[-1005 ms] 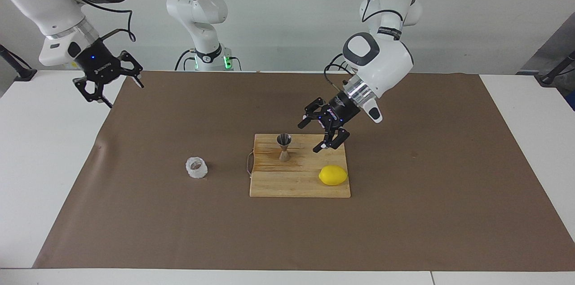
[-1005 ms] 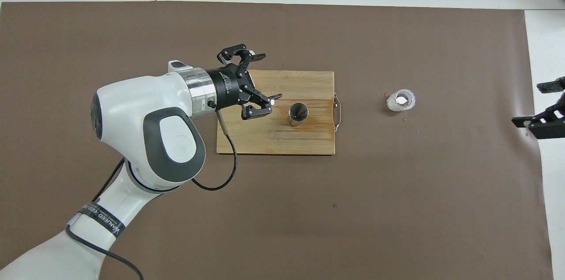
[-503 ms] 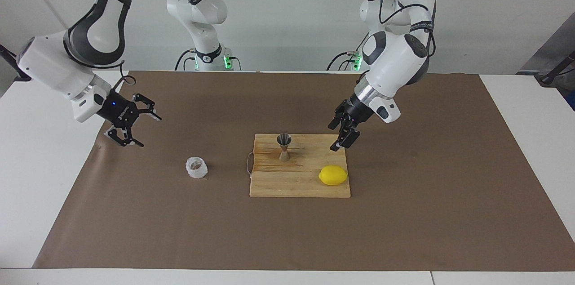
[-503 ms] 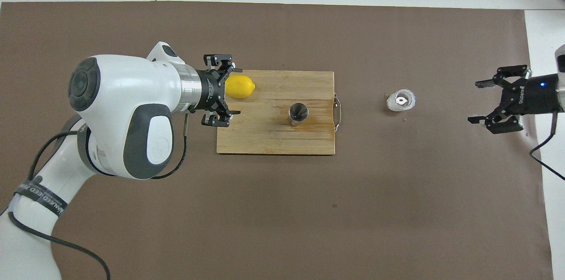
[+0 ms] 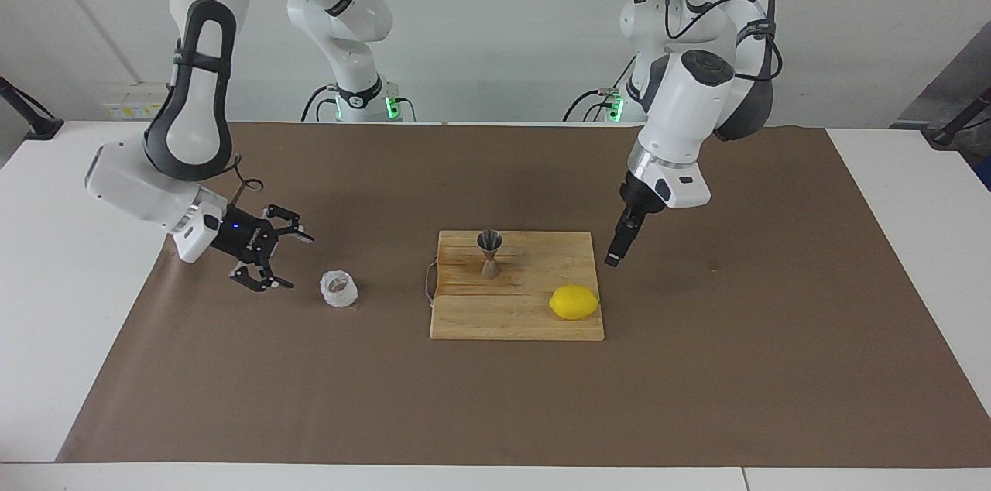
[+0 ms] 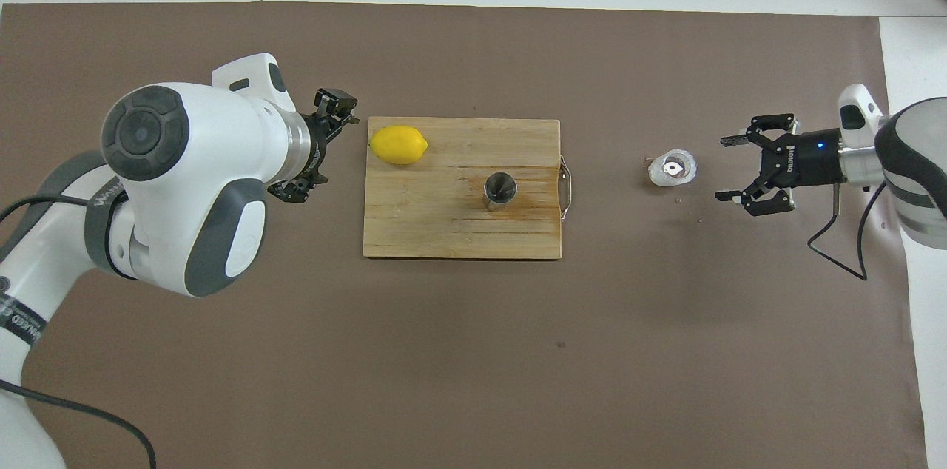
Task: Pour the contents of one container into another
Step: 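Grasp the white cup with the right gripper while the left gripper retracts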
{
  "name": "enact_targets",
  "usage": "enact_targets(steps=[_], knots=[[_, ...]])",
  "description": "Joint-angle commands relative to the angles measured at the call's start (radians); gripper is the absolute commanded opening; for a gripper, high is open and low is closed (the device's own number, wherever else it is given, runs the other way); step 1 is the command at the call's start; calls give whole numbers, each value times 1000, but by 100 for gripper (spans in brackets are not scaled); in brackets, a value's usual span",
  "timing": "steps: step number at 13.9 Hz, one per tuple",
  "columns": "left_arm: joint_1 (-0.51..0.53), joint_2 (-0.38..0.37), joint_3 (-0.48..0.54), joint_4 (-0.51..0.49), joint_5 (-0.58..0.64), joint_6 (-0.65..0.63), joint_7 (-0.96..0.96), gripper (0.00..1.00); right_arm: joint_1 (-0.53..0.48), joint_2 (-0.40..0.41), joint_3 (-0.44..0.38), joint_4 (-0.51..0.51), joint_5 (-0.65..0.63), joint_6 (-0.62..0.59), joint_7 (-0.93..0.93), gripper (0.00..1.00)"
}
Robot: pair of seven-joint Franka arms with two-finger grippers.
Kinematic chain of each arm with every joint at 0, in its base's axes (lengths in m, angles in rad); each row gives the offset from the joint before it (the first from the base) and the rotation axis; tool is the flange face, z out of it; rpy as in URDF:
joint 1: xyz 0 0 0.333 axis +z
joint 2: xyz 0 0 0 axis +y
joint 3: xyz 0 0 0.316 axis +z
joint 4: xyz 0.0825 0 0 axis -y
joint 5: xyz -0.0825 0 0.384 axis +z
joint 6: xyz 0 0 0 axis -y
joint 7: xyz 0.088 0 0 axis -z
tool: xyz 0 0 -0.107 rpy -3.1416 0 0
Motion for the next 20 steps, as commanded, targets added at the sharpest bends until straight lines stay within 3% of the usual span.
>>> enact_targets(steps=[1, 9, 12, 17, 20], knots=[[75, -76, 1, -19, 17, -66, 248, 100, -6, 52, 10, 26, 46, 23, -79, 100], [192, -153, 4, -13, 17, -241, 927, 100, 26, 103, 33, 25, 65, 96, -168, 100], [203, -183, 6, 12, 17, -319, 989, 100, 28, 106, 48, 15, 81, 135, -199, 100], [298, -153, 6, 205, 17, -557, 1138, 100, 48, 107, 48, -12, 94, 167, -210, 100], [333, -156, 6, 222, 14, -611, 1207, 100, 68, 107, 48, -21, 101, 181, -210, 100]])
